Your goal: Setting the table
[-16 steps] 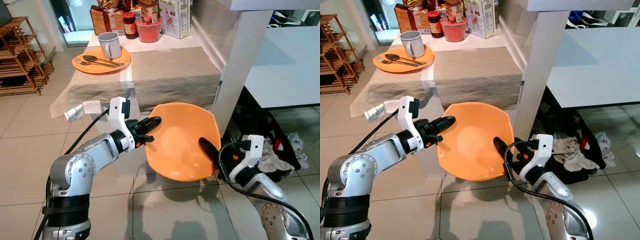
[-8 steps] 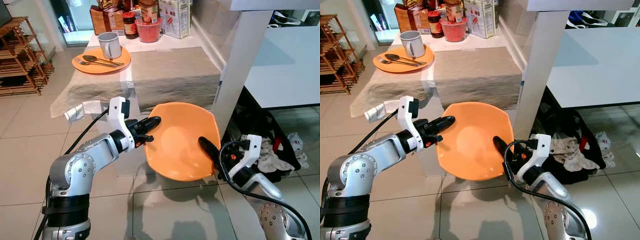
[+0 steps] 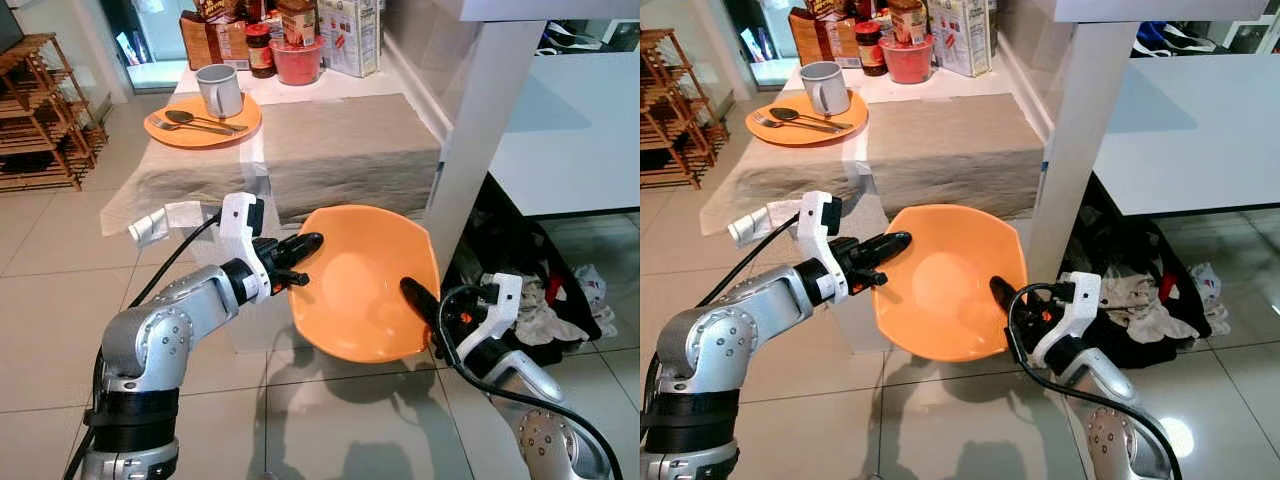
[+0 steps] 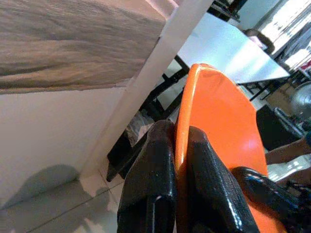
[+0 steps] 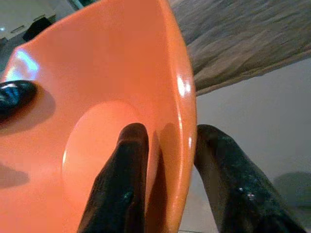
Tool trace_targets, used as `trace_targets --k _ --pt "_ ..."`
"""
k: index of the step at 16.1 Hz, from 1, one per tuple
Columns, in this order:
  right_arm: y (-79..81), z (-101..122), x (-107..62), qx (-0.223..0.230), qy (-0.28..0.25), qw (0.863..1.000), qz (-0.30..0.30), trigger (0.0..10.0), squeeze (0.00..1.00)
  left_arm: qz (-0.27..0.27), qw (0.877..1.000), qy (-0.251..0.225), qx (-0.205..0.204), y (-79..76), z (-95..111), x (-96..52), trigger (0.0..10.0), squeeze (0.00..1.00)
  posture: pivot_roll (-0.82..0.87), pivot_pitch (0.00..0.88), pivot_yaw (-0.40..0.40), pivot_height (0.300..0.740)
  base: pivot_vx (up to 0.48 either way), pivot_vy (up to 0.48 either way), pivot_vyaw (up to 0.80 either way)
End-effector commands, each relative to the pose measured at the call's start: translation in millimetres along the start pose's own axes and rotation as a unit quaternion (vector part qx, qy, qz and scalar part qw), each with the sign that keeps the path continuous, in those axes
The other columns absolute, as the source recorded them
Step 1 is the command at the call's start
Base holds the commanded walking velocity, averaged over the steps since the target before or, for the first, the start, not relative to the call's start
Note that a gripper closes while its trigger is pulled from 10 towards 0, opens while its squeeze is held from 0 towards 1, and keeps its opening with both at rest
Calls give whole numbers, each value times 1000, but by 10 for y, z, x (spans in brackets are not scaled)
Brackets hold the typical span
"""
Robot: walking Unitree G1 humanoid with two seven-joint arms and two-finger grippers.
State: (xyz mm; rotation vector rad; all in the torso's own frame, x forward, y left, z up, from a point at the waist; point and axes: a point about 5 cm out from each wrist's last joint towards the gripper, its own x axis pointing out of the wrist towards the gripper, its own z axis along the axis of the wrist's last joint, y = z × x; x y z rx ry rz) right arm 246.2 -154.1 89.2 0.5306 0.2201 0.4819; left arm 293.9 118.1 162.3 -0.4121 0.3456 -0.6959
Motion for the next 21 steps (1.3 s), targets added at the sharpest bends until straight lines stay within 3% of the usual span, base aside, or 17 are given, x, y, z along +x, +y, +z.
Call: trace_targets --k 1,9,10,11,14,15,21 --pt "28 -60 24 6 13 1000 -1 0 0 -44 999 -2 15 -112 6 55 0 0 -9 0 59 740 0 0 0" --pt "25 -111 3 3 22 1000 -1 0 0 -28 999 10 37 -18 -66 48 275 0 -8 0 58 740 0 0 0" --pt "27 -115 -1 2 23 1000 -1 0 0 -27 999 11 38 -10 -70 46 1804 0 -8 0 59 740 0 0 0" --pt "33 -119 -10 0 25 1000 1 0 0 -25 999 13 40 -2 -83 44 10000 0 -9 0 59 740 0 0 0" --pt "32 -139 -27 -2 29 1000 1 0 0 -17 998 20 54 22 -111 46 10000 0 -9 0 59 740 0 0 0" --pt "33 -140 -29 -2 29 1000 2 0 0 -16 998 19 55 25 -109 48 10000 1000 -9 0 60 740 0 0 0" --pt "35 -139 -41 -5 30 1000 1 0 0 -8 998 18 59 50 -118 62 10000 1000 -12 0 59 740 0 0 0"
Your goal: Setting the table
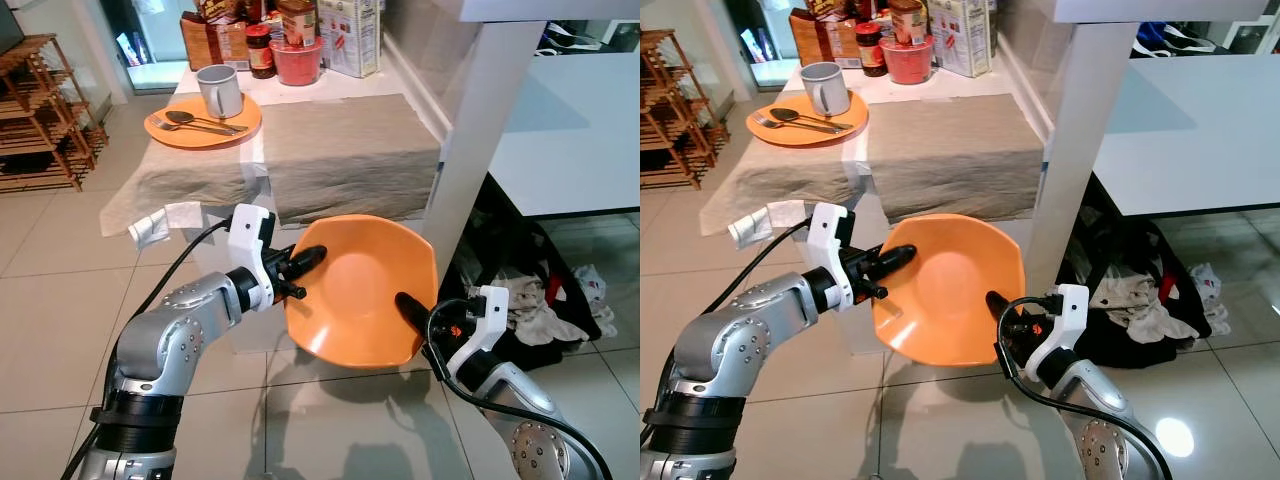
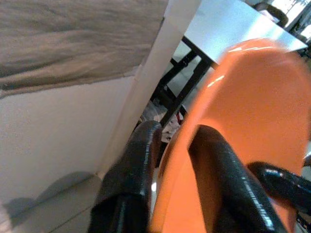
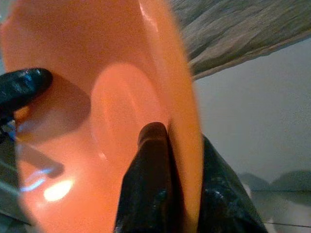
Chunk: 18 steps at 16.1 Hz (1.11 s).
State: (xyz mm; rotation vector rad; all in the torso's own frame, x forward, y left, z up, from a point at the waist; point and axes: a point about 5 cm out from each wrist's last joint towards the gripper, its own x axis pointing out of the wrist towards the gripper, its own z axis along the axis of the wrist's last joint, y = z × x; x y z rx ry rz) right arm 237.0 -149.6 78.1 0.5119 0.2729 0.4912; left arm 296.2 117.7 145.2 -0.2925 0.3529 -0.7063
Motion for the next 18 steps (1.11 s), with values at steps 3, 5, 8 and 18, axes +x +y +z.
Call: trace_targets --k 3,5,8,18 --pt "22 0 -8 -4 3 1000 2 0 0 -12 1000 -5 12 -6 22 7 10000 1000 -14 0 58 740 0 0 0" --pt "21 -6 -12 -3 4 1000 0 0 0 -6 1000 -5 13 30 30 8 10000 1000 -14 0 60 740 0 0 0" --pt "19 -8 -19 -3 3 1000 -1 0 0 -2 1000 -3 16 49 21 10 10000 1000 -15 0 60 740 0 0 0" --pt "-3 -14 -27 -4 4 1000 -6 0 0 75 995 -23 68 529 252 -131 10000 1000 -7 0 57 740 0 0 0"
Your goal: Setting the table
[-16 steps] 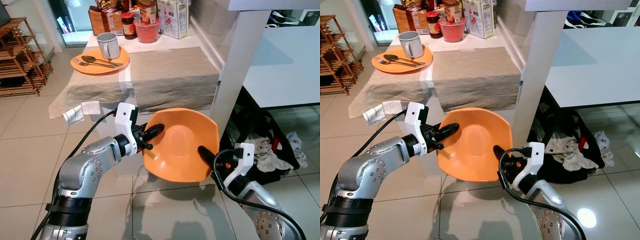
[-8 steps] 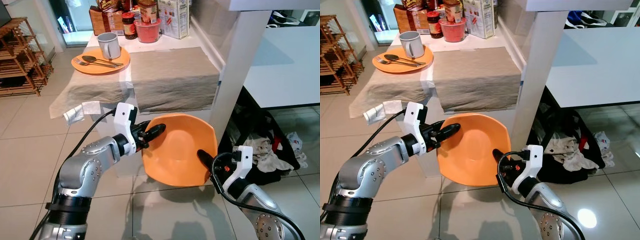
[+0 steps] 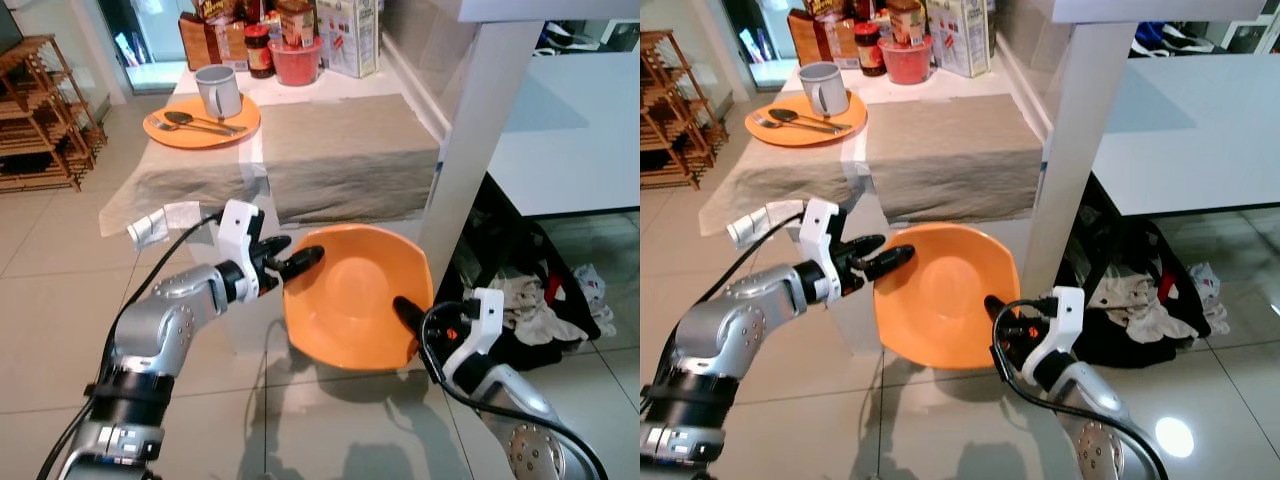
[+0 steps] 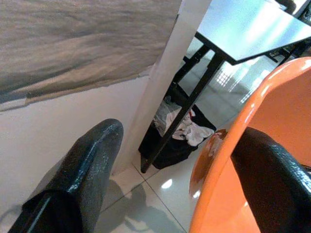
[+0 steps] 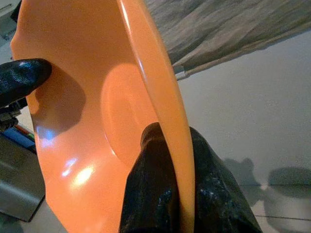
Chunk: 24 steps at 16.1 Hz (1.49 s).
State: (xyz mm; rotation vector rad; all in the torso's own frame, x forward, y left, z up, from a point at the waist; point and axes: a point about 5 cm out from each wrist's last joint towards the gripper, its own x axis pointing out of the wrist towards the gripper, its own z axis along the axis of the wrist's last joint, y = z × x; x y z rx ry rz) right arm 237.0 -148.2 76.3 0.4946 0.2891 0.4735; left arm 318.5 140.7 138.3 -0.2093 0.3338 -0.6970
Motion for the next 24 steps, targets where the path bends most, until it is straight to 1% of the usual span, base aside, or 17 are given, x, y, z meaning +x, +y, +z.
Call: trace_targets --k 1,3,4,5,8,9,10,11,13,14,15,17,18,19,21,23,24 --pt "-11 5 -39 1 -2 1000 5 0 0 63 997 -34 31 235 235 -153 10000 1000 -7 0 56 740 0 0 0" --pt "-20 -4 -44 0 0 1000 4 0 0 23 998 -52 13 143 358 -151 10000 1000 -6 0 55 740 0 0 0" --pt "-20 -7 -44 0 1 1000 4 0 0 5 999 -48 18 93 360 -146 10000 1000 -5 0 56 740 0 0 0" --pt "-21 -10 -40 0 2 1000 4 0 0 -7 999 -36 27 53 308 -140 10000 1000 -5 0 57 740 0 0 0" --pt "-22 -12 -30 0 2 1000 4 0 0 -38 999 -11 25 -53 159 -135 10000 1000 -5 0 58 740 0 0 0" --pt "-23 -15 -28 -2 2 1000 3 0 0 -82 996 4 22 -191 99 -155 10000 1000 -2 0 58 740 0 0 0" --pt "-28 -18 -26 -2 3 1000 2 0 0 -102 994 12 24 -247 72 -172 10000 1000 -3 0 58 740 0 0 0" --pt "-39 -27 -21 -3 4 1000 1 0 0 -152 988 31 23 -377 13 -240 10000 1000 -2 0 59 740 0 0 0" --pt "-54 -25 -11 -5 4 1000 -1 0 0 -150 988 27 31 -364 59 -293 10000 1000 2 0 59 740 0 0 0" --pt "-57 -26 -6 -6 4 1000 -2 0 0 -127 991 18 40 -266 112 -314 10000 1000 5 0 60 740 0 0 0" --pt "-63 -24 -4 -10 3 1000 -5 0 0 -101 994 12 41 -164 149 -331 10000 0 7 0 59 740 0 0 0" --pt "-76 -17 -2 -16 1 1000 -10 0 0 -48 998 -5 49 1 213 -362 10000 0 9 0 57 740 0 0 0" --pt "-96 -11 -3 -22 0 1000 -14 0 0 13 998 -32 44 191 300 -401 10000 0 11 0 54 740 0 0 0" --pt "-111 -18 -6 -24 3 1000 -15 0 0 43 997 -47 37 294 351 -431 10000 0 12 0 51 740 0 0 0" --pt "-120 -19 -6 -27 4 999 -16 0 0 80 995 -48 38 448 322 -485 10000 0 9 0 51 740 0 0 0" --pt "-143 7 -4 -32 -4 999 -29 0 0 139 988 -58 42 618 232 -556 10000 0 9 0 49 740 0 0 0" --pt "-151 13 -4 -35 -6 999 -32 0 0 149 986 -62 42 644 221 -565 10000 0 8 0 48 740 0 0 0"
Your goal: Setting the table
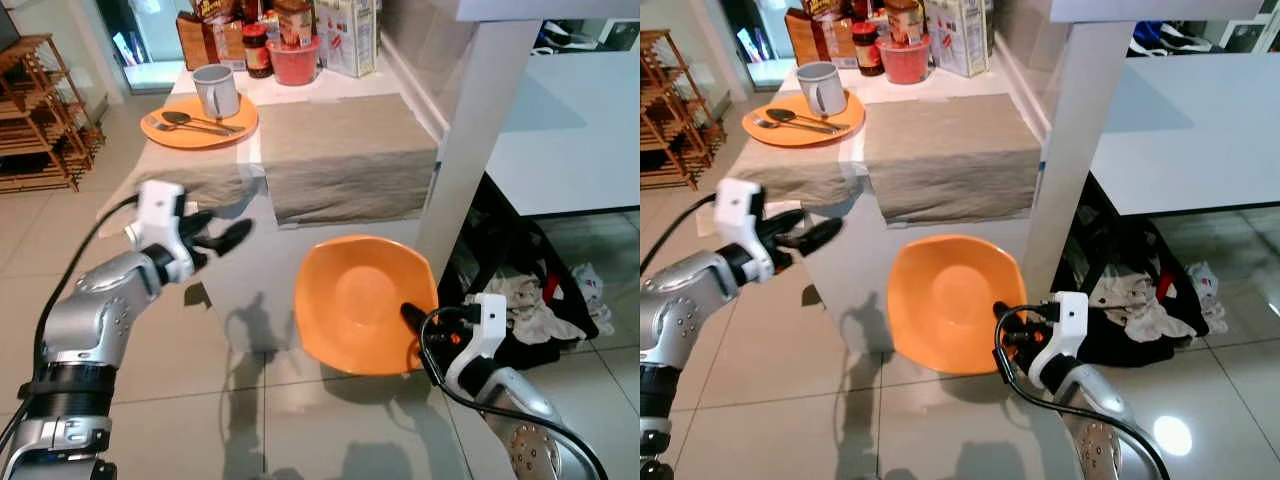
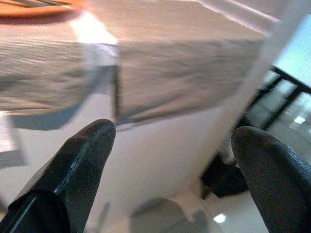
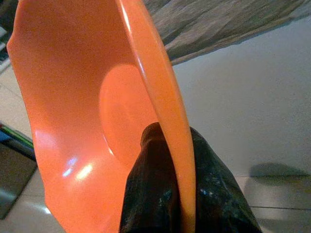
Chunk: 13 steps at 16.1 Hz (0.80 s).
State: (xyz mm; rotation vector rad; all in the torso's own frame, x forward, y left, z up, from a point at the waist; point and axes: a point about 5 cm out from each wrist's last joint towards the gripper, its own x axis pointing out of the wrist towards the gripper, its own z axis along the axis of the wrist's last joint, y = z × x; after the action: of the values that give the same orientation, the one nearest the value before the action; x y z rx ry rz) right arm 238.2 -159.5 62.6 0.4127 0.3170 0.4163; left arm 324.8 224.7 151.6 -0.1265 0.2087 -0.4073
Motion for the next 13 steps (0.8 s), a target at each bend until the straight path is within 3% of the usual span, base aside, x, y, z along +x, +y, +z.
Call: trace_targets --k 1,4,6,7,8,10,13 --pt "-49 114 27 -19 -32 999 -22 0 0 45 999 -20 6 103 -20 -47 10000 0 8 0 47 740 0 0 0" --pt "-139 227 42 -59 -65 994 -71 0 0 101 994 -36 23 121 -116 -89 10000 0 11 0 43 740 0 0 0" --pt "-230 297 22 -127 -88 980 -126 0 0 154 986 -53 25 64 -215 -95 10000 0 12 0 43 740 0 0 0" --pt "-241 302 20 -143 -90 977 -133 0 0 159 986 -52 21 42 -259 -85 10000 0 11 0 44 740 0 0 0" --pt "-274 322 7 -185 -98 965 -157 0 0 170 984 -47 33 -36 -375 -65 10000 0 9 0 45 740 0 0 0" --pt "-290 327 2 -207 -103 959 -166 0 0 165 985 -40 43 -125 -481 -49 10000 0 6 0 45 740 0 0 0" --pt "-402 310 -115 -289 -126 923 -222 0 0 130 991 -24 3 -431 -734 16 10000 0 4 0 36 740 0 0 0"
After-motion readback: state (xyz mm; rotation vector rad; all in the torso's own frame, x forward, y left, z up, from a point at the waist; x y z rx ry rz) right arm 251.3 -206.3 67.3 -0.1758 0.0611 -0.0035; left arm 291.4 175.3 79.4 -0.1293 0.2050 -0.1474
